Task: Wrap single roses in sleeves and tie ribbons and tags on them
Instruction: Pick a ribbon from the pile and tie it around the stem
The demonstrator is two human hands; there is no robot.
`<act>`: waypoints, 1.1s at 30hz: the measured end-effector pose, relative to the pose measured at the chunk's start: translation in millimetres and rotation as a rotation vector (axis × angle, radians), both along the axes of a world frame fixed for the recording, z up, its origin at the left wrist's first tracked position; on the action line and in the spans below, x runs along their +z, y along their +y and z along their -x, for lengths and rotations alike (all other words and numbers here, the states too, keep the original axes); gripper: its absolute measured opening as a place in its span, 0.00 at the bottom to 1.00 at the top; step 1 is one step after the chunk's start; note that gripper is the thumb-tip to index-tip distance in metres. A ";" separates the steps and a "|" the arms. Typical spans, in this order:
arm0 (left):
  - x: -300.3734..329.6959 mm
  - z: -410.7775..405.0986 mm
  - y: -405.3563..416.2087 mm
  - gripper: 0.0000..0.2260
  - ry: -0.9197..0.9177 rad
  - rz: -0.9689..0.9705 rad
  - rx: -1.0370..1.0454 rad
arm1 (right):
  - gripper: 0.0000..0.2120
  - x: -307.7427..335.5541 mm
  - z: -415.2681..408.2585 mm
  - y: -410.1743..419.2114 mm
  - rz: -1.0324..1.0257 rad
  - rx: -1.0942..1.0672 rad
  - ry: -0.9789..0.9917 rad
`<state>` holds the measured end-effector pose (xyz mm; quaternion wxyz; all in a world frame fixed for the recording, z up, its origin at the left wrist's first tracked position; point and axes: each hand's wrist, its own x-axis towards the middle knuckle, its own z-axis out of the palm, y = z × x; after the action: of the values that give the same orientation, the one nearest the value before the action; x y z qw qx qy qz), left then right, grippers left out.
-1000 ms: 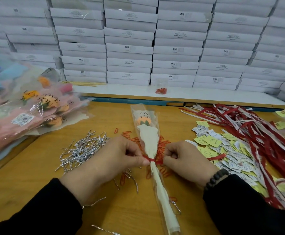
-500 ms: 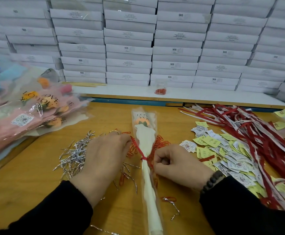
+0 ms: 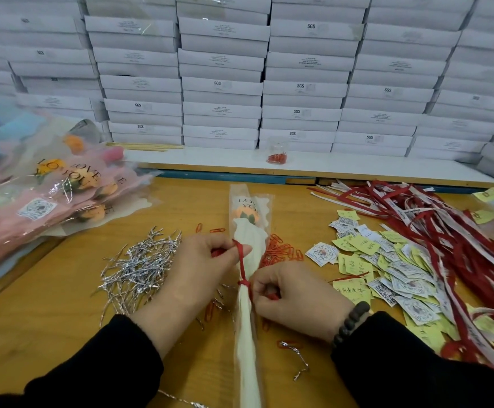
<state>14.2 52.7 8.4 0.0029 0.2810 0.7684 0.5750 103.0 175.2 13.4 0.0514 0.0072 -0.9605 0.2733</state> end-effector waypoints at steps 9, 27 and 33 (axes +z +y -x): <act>3.8 -3.2 -4.6 0.15 -0.279 -0.049 -0.252 | 0.09 0.6 2.5 9.0 0.091 -0.089 -0.011; 4.1 -1.0 -8.3 0.15 -0.267 0.013 -0.402 | 0.18 4.8 1.5 16.2 0.332 -0.251 -0.167; -0.3 0.5 -4.9 0.14 -0.088 0.155 -0.343 | 0.18 12.1 -0.6 26.2 0.554 -0.240 -0.363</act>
<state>13.7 47.8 8.1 0.1560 0.3813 0.7504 0.5169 103.7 201.4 25.5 -0.0883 -0.1684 -0.8376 0.5122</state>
